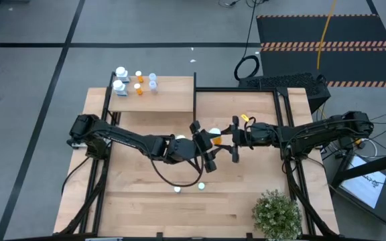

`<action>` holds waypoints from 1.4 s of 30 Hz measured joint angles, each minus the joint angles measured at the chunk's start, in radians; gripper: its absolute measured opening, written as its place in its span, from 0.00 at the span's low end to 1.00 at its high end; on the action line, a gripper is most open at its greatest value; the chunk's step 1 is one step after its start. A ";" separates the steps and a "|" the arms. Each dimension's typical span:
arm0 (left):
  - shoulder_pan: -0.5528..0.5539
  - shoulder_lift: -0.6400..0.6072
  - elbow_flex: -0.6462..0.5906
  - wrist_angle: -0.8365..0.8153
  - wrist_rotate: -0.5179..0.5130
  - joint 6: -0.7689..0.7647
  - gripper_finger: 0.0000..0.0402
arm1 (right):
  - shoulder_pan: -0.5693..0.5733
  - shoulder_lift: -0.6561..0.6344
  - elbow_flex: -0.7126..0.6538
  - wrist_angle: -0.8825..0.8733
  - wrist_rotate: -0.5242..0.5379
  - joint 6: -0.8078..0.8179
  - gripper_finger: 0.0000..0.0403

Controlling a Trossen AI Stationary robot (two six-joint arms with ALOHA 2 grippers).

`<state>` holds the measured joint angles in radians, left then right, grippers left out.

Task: Pick and place medicine bottles onto shelf by color
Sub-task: Put the bottom large orange pill bottle on the shelf

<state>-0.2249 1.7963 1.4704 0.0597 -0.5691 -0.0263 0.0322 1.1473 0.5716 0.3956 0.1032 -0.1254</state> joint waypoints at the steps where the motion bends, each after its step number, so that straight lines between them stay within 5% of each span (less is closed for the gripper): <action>1: -0.003 -0.002 -0.001 -0.006 -0.003 0.006 0.50 | 0.000 0.000 0.000 0.002 0.000 -0.001 0.49; 19: 0.024 -0.066 -0.001 -0.110 -0.041 -0.059 0.50 | 0.002 0.000 0.000 0.026 -0.003 -0.018 0.49; 29: 0.074 -0.035 0.000 -0.164 0.072 -0.153 0.39 | 0.002 0.002 -0.001 0.031 -0.056 -0.021 0.49; 42: 0.062 -0.029 -0.001 -0.150 0.083 -0.127 0.35 | 0.002 0.003 -0.003 0.030 -0.057 -0.027 0.49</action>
<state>-0.1628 1.7670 1.4695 -0.0899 -0.4859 -0.1533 0.0345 1.1498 0.5687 0.4256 0.0461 -0.1525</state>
